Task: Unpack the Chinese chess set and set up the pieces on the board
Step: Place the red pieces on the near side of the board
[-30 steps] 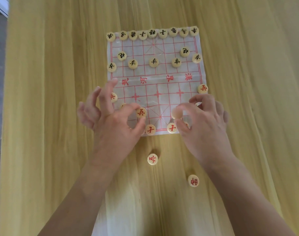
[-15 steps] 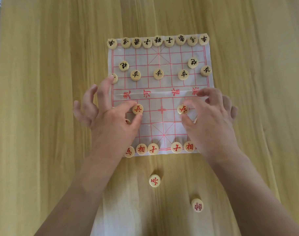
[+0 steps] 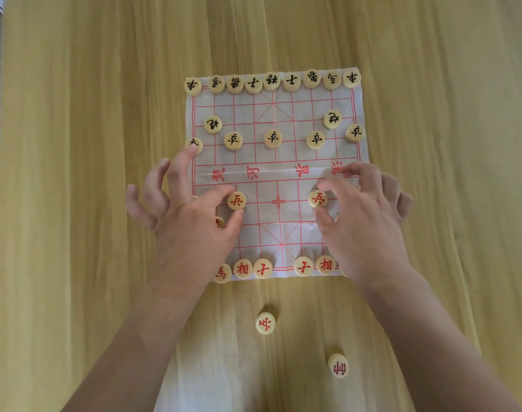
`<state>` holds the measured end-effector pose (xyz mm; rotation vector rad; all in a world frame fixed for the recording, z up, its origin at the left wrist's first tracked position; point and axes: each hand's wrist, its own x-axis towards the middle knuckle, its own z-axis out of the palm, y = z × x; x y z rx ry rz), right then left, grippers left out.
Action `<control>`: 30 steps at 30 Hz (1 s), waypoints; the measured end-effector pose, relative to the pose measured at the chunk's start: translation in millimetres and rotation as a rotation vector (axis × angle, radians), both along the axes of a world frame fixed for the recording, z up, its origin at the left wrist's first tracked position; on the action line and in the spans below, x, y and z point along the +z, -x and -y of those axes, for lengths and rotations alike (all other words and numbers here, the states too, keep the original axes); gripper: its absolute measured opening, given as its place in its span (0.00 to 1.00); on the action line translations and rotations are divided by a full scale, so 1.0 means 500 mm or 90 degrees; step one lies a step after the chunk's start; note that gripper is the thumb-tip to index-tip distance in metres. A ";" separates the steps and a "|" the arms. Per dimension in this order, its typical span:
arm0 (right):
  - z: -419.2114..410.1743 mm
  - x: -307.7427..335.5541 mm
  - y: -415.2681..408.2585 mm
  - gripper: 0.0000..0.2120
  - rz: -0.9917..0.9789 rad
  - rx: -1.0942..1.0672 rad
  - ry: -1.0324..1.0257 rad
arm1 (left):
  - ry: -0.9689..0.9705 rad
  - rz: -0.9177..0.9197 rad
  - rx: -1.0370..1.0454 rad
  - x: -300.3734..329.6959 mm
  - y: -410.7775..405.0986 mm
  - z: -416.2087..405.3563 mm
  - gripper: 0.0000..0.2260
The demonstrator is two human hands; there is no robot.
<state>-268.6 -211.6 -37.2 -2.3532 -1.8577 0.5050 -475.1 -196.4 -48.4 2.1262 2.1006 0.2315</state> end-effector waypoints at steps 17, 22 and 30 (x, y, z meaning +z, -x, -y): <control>0.007 0.010 0.001 0.15 0.016 -0.034 -0.042 | -0.017 0.003 -0.014 0.014 -0.001 0.001 0.16; 0.024 0.017 0.002 0.18 0.006 -0.037 -0.071 | -0.044 0.025 -0.044 0.026 -0.014 0.018 0.17; 0.086 0.013 0.010 0.18 0.002 -0.048 -0.105 | -0.053 0.035 -0.070 0.028 -0.033 0.079 0.17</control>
